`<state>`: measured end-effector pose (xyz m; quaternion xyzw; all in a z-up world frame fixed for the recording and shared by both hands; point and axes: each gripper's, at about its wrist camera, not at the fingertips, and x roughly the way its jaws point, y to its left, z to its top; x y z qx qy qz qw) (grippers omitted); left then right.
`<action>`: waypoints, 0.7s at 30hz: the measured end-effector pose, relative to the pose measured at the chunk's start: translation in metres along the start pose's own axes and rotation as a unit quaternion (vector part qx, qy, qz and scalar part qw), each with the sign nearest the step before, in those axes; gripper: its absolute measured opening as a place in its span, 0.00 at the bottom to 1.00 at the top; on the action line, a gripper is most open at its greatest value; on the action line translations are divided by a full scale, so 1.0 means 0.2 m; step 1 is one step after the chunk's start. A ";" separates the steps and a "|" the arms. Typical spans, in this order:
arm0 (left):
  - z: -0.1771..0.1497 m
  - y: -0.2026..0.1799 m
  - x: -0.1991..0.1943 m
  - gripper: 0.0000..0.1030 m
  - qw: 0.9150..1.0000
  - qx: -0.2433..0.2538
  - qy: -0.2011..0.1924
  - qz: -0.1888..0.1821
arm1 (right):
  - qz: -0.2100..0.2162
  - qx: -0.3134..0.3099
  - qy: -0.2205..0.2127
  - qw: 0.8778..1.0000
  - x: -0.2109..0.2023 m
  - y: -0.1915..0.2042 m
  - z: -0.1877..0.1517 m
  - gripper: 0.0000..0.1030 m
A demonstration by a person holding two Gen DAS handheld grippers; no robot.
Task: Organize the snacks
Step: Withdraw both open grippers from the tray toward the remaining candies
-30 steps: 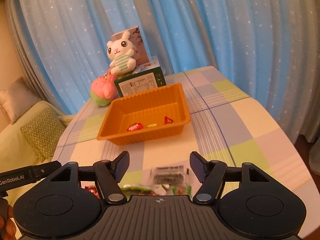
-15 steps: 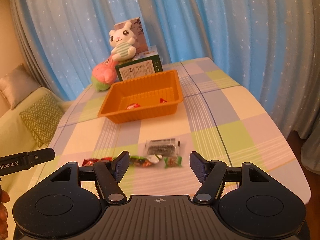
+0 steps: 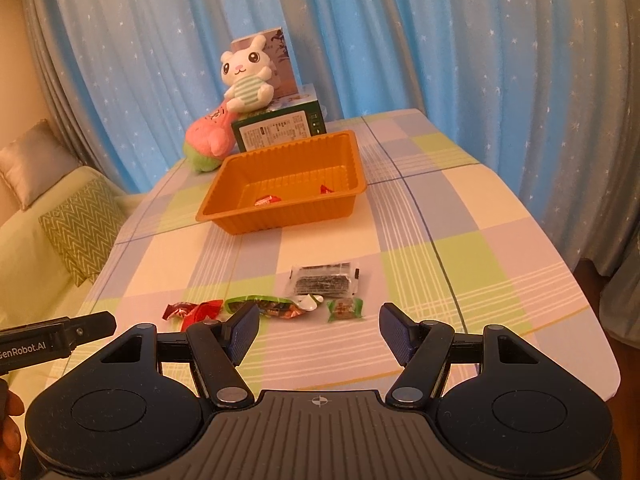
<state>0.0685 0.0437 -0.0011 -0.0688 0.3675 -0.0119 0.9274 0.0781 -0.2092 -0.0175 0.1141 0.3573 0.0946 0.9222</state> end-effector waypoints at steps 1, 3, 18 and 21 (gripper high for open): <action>0.00 0.00 0.01 0.74 1.000 -0.001 0.001 0.000 | 0.000 0.001 0.001 1.000 0.01 0.00 0.00 0.65; -0.01 0.01 0.02 0.74 1.000 -0.001 0.004 0.001 | -0.001 0.002 0.003 1.000 0.02 0.00 -0.01 0.65; -0.03 0.04 0.21 0.67 0.999 0.000 0.033 0.000 | -0.021 0.009 0.019 1.000 0.20 -0.06 -0.04 0.65; -0.02 0.04 0.27 0.64 0.999 0.000 0.041 -0.001 | -0.023 0.007 0.021 0.999 0.27 -0.08 -0.05 0.65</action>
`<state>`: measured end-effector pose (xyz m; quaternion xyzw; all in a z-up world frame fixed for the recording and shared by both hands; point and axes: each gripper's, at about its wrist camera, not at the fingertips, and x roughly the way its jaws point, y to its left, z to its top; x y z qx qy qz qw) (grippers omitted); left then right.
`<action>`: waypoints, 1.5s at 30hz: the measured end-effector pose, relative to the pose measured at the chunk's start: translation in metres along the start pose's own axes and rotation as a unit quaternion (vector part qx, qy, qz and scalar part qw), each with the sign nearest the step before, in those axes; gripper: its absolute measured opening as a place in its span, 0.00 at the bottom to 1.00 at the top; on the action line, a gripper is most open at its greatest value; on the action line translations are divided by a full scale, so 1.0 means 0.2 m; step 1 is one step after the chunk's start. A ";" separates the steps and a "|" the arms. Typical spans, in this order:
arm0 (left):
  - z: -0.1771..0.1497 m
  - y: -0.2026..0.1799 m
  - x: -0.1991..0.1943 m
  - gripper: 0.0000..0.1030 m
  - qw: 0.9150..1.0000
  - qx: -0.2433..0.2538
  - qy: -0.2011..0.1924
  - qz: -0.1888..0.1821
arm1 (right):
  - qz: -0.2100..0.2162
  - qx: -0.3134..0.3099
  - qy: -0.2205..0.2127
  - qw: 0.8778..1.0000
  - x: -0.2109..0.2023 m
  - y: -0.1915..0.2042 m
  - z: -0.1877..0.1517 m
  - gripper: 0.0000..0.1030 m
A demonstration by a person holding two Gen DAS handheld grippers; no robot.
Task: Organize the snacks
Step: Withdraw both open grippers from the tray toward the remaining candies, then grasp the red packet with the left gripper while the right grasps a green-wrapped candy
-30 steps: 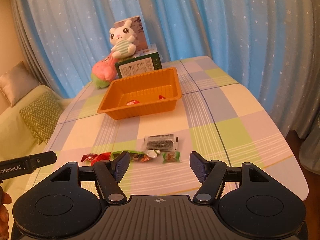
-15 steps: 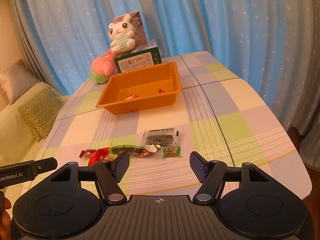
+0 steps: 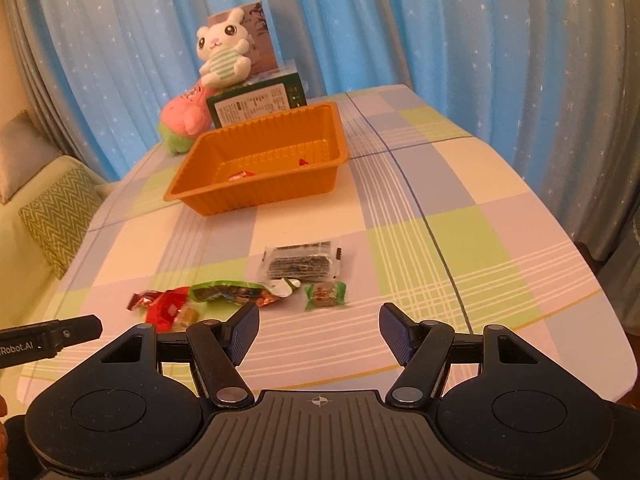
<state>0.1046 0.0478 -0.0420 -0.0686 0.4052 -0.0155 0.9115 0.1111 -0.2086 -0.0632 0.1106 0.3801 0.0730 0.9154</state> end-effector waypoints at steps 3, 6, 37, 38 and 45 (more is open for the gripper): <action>0.00 0.01 0.06 0.61 1.000 -0.002 0.010 -0.001 | 0.000 -0.006 0.003 1.000 0.06 -0.01 0.00 0.65; 0.01 0.01 0.13 0.59 1.000 -0.002 0.018 -0.002 | -0.003 -0.015 0.010 1.000 0.14 -0.02 -0.01 0.65; 0.07 0.02 0.59 0.28 0.998 0.027 0.061 0.003 | -0.010 -0.051 0.032 0.998 0.58 -0.02 0.00 0.52; 0.07 0.02 0.59 0.28 0.998 0.029 0.061 0.003 | -0.011 -0.053 0.033 0.998 0.59 -0.02 0.00 0.52; 0.07 0.02 0.57 0.24 0.998 0.024 0.057 0.003 | -0.031 -0.087 0.028 0.995 0.60 0.01 -0.02 0.29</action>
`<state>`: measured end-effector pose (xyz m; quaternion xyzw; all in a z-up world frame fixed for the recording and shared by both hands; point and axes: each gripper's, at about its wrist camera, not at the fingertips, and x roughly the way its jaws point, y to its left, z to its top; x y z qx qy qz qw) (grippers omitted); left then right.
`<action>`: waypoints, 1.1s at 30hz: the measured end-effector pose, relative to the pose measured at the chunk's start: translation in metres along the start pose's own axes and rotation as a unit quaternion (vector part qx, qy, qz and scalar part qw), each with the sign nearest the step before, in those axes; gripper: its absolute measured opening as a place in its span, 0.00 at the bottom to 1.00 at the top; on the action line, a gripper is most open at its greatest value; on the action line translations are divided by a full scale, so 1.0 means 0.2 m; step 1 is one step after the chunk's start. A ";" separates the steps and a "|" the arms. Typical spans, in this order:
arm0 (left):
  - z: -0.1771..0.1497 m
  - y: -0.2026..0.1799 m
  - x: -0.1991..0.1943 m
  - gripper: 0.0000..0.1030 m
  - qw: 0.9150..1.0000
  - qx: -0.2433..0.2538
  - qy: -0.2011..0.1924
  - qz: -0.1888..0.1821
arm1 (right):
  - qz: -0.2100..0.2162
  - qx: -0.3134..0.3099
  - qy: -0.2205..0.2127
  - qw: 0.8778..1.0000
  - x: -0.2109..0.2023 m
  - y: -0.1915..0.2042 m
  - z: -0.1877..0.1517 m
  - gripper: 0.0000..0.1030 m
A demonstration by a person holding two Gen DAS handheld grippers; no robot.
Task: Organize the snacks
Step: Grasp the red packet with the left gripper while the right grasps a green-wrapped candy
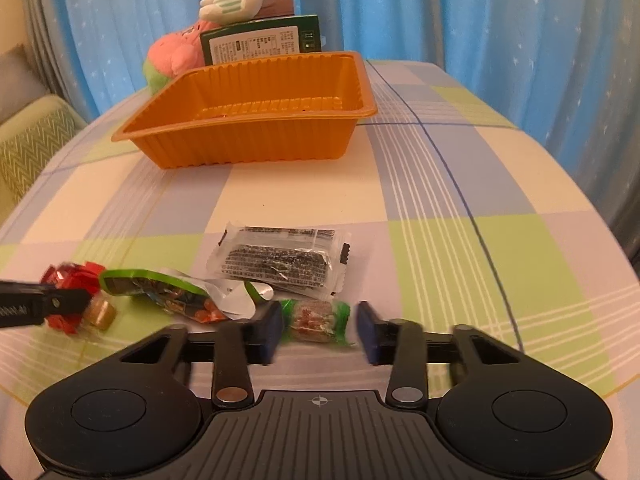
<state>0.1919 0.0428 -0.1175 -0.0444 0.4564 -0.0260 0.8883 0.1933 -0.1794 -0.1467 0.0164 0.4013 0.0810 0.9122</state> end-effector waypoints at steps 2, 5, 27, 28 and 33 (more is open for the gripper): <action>0.00 0.00 -0.01 0.24 1.000 -0.001 -0.002 0.000 | -0.001 0.002 0.003 1.000 -0.01 0.00 0.00 0.27; -0.01 0.00 -0.05 0.24 1.000 -0.003 -0.006 0.000 | -0.004 0.007 0.003 1.000 -0.04 0.00 -0.01 0.25; -0.17 -0.06 -0.13 0.30 1.000 -0.005 0.022 -0.015 | 0.004 0.034 0.012 0.999 -0.19 -0.02 -0.09 0.24; -0.17 -0.06 -0.13 0.30 1.000 -0.005 0.021 -0.015 | 0.005 0.033 0.012 0.999 -0.19 -0.02 -0.09 0.24; -0.16 -0.08 -0.12 0.24 1.000 0.003 0.016 -0.008 | 0.006 0.035 0.019 0.999 -0.17 -0.03 -0.09 0.24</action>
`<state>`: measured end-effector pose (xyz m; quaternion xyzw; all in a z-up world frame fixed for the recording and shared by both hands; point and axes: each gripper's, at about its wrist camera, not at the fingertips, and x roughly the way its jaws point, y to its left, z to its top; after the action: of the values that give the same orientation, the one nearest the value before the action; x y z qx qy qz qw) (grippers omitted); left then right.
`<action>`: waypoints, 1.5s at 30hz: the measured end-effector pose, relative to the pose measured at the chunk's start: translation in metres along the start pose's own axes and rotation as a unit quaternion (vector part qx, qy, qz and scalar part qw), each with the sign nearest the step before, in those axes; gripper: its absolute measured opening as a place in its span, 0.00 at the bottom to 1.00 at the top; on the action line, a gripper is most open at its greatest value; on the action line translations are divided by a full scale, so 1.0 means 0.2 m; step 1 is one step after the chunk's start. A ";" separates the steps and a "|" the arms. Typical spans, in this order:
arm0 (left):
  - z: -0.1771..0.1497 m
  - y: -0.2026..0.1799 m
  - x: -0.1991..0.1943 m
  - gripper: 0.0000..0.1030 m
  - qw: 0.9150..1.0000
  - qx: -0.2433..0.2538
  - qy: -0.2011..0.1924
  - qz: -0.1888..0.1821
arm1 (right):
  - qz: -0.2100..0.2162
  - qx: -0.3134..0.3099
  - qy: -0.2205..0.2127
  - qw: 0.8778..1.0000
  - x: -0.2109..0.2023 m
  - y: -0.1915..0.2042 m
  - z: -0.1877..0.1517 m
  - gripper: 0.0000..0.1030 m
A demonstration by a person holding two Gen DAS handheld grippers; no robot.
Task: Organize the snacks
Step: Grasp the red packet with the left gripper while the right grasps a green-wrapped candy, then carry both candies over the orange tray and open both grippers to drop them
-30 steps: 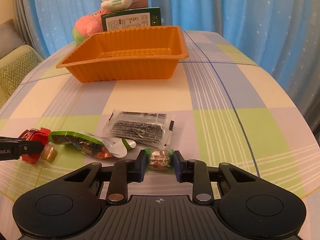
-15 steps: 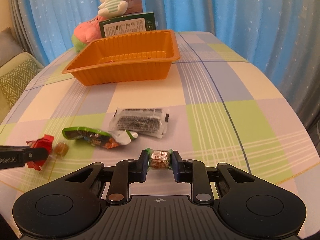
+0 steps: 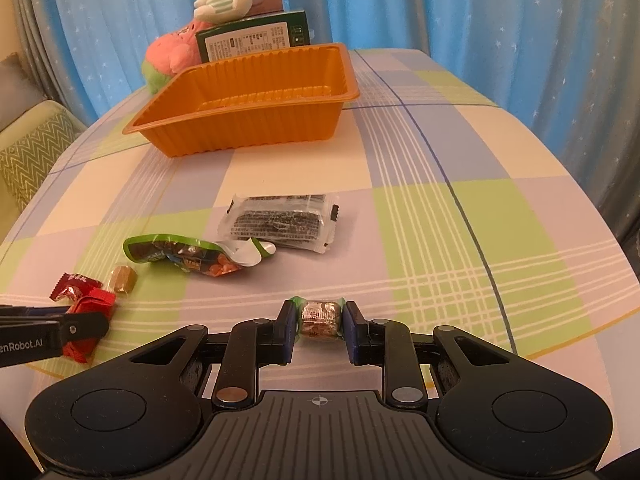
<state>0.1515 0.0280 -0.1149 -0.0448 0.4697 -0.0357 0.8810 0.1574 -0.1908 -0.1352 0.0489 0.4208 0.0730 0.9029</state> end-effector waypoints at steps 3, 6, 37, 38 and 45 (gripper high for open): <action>0.00 0.00 -0.02 0.23 1.000 0.000 -0.003 -0.003 | -0.001 0.002 -0.004 1.000 -0.01 0.00 0.01 0.24; 0.00 -0.01 -0.06 0.23 1.000 0.002 -0.012 -0.003 | 0.001 0.001 -0.011 1.000 -0.04 0.00 0.02 0.24; 0.14 -0.14 -0.43 0.23 0.995 0.006 -0.091 -0.026 | 0.028 -0.006 -0.077 0.997 -0.42 0.10 0.14 0.24; 0.14 -0.14 -0.43 0.23 0.995 0.006 -0.092 -0.027 | 0.028 -0.006 -0.077 0.997 -0.42 0.10 0.15 0.24; 0.16 -0.14 -0.43 0.23 0.995 0.006 -0.093 -0.029 | 0.029 -0.008 -0.076 0.997 -0.43 0.10 0.16 0.24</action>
<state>0.1293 0.0098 -0.0233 -0.0564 0.3839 -0.0597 0.9197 0.1258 -0.1859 -0.0470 0.0592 0.3490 0.0983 0.9301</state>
